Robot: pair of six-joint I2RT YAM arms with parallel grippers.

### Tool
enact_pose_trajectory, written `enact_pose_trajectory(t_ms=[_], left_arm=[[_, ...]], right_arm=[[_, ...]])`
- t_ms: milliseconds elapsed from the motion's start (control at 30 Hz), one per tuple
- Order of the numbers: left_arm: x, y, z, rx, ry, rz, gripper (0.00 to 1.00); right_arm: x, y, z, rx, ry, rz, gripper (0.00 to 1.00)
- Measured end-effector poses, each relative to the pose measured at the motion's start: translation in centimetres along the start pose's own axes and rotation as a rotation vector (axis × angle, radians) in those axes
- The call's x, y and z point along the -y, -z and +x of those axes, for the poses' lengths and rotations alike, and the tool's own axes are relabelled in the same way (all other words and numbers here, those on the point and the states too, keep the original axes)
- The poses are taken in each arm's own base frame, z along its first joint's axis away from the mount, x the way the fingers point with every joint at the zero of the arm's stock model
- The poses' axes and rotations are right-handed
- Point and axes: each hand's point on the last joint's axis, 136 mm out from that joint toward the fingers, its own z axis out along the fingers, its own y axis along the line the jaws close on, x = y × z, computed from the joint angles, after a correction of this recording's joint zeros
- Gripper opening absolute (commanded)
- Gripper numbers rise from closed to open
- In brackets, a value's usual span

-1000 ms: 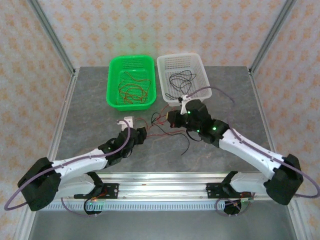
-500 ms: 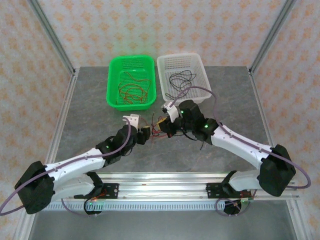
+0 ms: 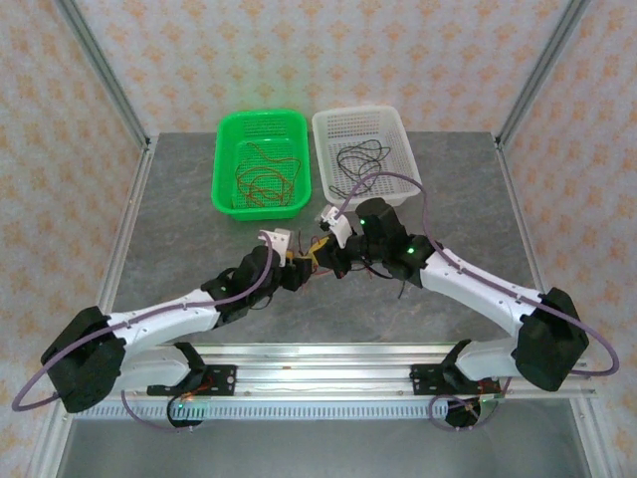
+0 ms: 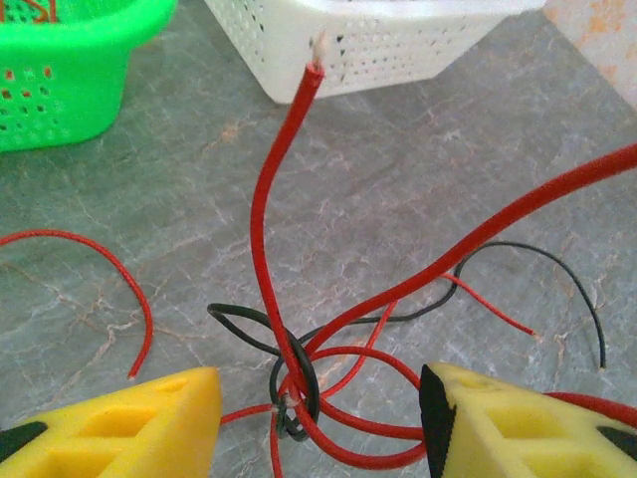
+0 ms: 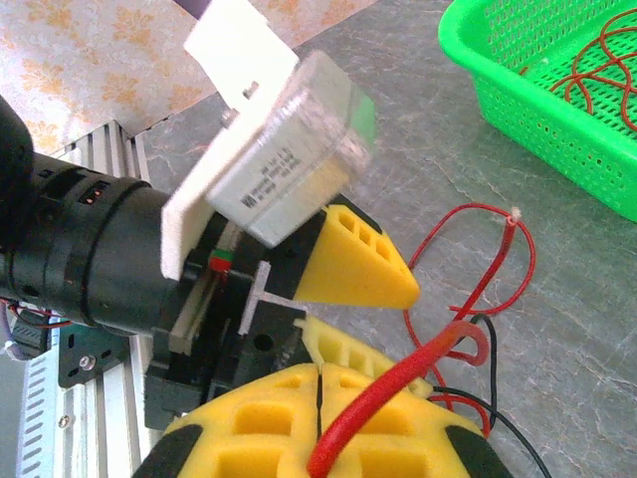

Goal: Untangle the cables

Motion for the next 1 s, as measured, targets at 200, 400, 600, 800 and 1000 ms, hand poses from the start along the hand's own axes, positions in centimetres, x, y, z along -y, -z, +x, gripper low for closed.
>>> enact_pose_trajectory(t_ms=[200, 400, 600, 800, 1000], left_arm=[[0.4, -0.8, 0.2, -0.002, 0.002, 0.019, 0.58], [-1.0, -2.3, 1.5, -0.03, -0.003, -0.057, 0.57], [-1.8, -3.1, -0.1, 0.028, 0.021, -0.131, 0.56], [-3.0, -3.7, -1.3, 0.078, 0.072, -0.177, 0.54], [-6.4, -4.8, 0.6, 0.057, 0.135, -0.253, 0.53]], right_arm=[[-0.5, 0.1, -0.3, 0.005, 0.006, -0.027, 0.0], [-1.5, 0.3, -0.9, 0.016, 0.021, -0.08, 0.0], [-2.1, 0.9, -0.5, 0.0, 0.023, -0.106, 0.0], [-2.8, 2.3, -1.4, 0.031, 0.038, -0.104, 0.0], [-4.3, 5.3, -3.7, 0.106, 0.07, -0.097, 0.0]])
